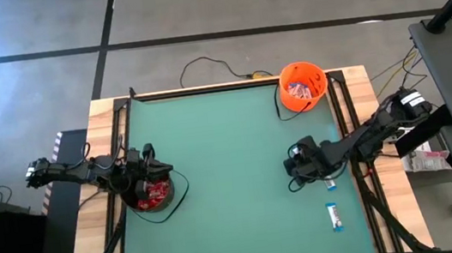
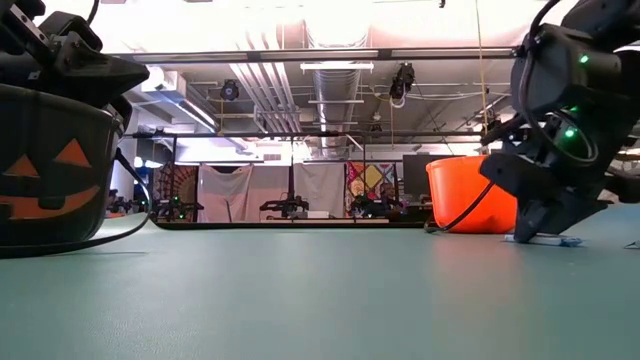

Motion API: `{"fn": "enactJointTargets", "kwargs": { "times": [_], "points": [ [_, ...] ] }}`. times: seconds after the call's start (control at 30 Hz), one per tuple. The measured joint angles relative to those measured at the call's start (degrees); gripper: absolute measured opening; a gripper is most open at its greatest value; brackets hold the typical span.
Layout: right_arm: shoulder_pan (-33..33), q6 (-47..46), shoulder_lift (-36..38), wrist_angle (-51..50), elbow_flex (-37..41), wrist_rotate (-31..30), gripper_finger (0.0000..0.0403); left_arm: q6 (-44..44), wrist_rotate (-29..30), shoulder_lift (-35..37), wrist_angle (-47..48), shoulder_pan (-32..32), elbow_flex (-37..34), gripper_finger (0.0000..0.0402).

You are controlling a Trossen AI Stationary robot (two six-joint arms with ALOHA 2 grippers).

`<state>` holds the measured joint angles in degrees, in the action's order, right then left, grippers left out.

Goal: Sort candy by brand, put in halloween buckets
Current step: Put the white chocolate into the orange bucket

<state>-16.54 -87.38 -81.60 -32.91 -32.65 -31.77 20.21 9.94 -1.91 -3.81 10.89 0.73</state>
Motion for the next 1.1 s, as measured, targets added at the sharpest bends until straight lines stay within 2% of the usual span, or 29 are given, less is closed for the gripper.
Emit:
{"fn": "enactJointTargets", "kwargs": {
  "times": [0.2,0.4,0.57,0.83,0.97,1.1],
  "points": [
    [4.3,-0.5,-0.2,1.6,0.7,-0.6,0.0113,0.0,0.0,0.0,0.0,0.0,0.0,0.0],
    [7.8,-0.5,-0.3,1.8,0.8,-0.9,0.0117,0.0,0.0,0.0,0.0,0.0,0.0,0.0],
    [7.8,-0.6,-1.3,2.0,0.8,-2.1,0.0139,0.0,0.0,0.0,0.0,0.0,0.0,0.0],
    [6.8,-2.8,-7.3,2.8,0.7,-3.7,0.0167,0.0,0.0,0.0,0.0,0.0,0.0,0.0],
    [5.4,-4.8,-10.3,3.3,0.8,-5.6,0.0161,0.0,0.0,0.0,0.0,0.0,0.0,0.0],
    [4.1,-9.0,-12.3,3.1,0.8,-6.9,0.0135,0.0,0.0,0.0,0.0,0.0,0.0,0.0]
  ]
}}
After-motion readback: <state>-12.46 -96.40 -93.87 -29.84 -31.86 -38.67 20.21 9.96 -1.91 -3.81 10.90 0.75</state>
